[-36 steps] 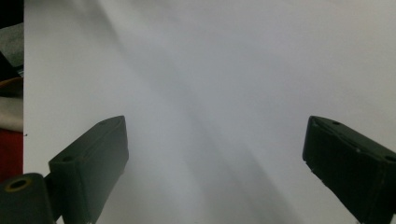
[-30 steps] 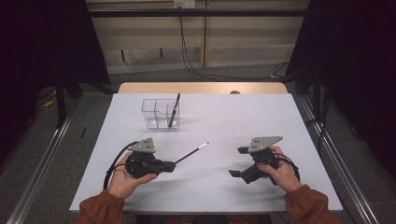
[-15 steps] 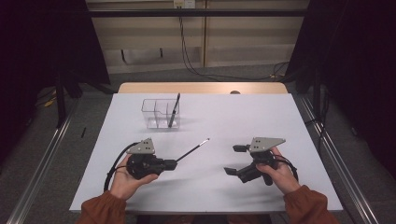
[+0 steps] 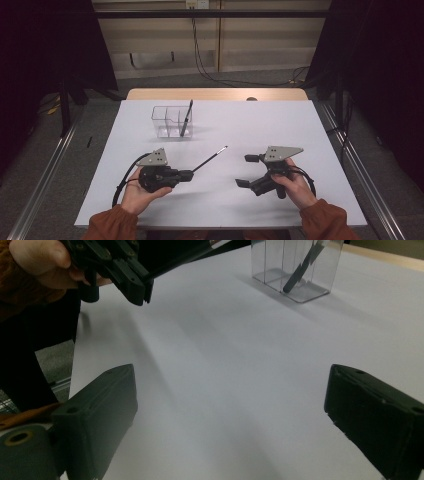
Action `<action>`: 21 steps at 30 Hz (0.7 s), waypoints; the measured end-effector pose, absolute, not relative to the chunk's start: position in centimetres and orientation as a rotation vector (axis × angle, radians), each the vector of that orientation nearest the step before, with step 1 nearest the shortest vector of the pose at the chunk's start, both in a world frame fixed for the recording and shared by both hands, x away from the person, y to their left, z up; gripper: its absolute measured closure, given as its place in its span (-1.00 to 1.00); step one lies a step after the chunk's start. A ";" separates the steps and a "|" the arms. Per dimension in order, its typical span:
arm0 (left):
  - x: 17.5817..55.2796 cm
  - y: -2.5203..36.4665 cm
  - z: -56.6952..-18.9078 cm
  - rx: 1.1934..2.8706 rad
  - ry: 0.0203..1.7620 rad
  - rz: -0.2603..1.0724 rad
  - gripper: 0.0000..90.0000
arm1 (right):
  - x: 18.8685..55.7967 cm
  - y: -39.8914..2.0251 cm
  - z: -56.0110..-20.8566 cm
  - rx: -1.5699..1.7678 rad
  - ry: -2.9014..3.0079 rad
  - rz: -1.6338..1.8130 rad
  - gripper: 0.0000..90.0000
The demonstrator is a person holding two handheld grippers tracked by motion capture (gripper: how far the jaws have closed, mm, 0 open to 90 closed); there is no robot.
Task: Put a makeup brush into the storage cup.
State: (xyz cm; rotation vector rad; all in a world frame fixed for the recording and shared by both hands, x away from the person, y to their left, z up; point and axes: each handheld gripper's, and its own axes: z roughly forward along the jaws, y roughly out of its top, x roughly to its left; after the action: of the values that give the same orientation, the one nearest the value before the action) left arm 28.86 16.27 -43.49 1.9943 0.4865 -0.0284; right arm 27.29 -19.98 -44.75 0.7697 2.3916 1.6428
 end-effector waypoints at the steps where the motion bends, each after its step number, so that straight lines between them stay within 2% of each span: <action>1: 28.9 16.3 -43.5 1.989 0.488 -0.030 0.91 | 27.3 -20.0 -44.7 0.768 2.381 1.653 -0.85; 21: 29.6 15.4 -42.9 1.898 0.444 0.052 0.91 | 28.7 -17.9 -42.4 0.725 2.317 1.807 -0.81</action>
State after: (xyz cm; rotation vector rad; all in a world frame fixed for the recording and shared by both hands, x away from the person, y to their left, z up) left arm 29.56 15.42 -42.89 1.8977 0.4437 0.0518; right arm 28.69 -17.89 -42.39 0.7247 2.3166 1.8069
